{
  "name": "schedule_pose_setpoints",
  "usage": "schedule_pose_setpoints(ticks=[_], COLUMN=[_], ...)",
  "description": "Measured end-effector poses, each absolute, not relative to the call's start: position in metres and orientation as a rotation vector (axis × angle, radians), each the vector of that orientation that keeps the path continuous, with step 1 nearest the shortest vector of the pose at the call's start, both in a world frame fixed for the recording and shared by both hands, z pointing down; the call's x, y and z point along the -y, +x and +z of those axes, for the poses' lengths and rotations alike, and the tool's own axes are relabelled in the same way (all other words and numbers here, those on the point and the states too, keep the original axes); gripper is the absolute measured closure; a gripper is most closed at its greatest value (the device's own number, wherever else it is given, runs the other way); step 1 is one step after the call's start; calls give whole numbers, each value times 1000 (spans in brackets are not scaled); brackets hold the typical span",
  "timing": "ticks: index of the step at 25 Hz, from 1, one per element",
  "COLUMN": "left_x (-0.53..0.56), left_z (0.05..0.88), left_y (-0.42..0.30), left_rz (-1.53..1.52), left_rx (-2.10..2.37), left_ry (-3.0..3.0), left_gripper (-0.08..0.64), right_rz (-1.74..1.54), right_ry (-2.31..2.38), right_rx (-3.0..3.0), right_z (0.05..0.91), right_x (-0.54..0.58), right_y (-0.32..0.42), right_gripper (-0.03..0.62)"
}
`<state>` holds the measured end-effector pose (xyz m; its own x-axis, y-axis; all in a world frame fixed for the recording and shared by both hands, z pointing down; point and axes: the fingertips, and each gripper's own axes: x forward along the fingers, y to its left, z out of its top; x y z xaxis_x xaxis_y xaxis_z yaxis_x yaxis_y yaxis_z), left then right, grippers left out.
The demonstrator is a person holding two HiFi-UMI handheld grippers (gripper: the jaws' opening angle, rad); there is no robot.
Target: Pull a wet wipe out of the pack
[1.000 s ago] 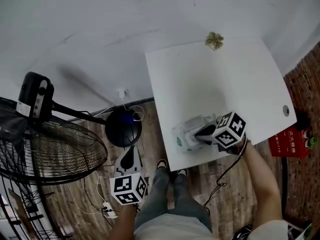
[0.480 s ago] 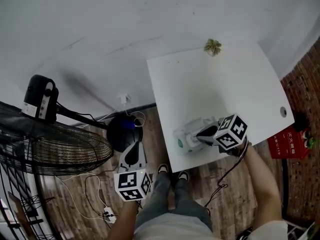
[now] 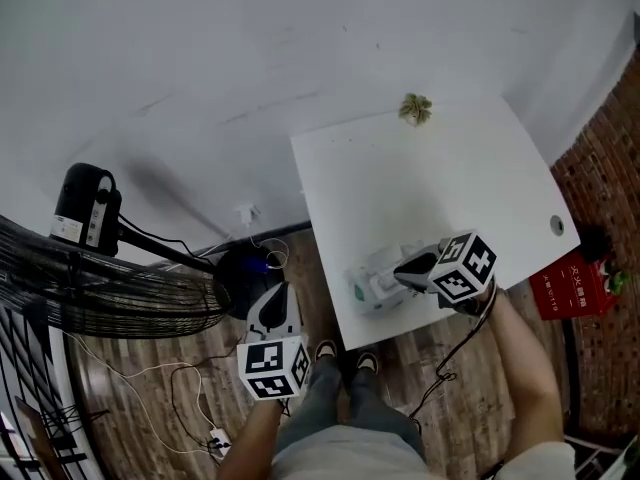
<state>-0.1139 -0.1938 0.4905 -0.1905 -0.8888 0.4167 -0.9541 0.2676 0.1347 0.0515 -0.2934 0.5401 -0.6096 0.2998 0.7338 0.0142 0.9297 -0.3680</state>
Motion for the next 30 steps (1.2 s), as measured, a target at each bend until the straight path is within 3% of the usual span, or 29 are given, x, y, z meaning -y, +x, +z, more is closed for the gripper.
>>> schedule_pose_setpoints(ticks=[30], left_x=[219], left_z=[454], left_y=[-117], left_rz=[105], left_rx=[2102], left_ry=[1795], left_gripper=[555], right_rz=[286], right_ry=[-26], right_rx=[2323], right_z=[468], right_x=[294], right_y=[57], right_gripper=[592])
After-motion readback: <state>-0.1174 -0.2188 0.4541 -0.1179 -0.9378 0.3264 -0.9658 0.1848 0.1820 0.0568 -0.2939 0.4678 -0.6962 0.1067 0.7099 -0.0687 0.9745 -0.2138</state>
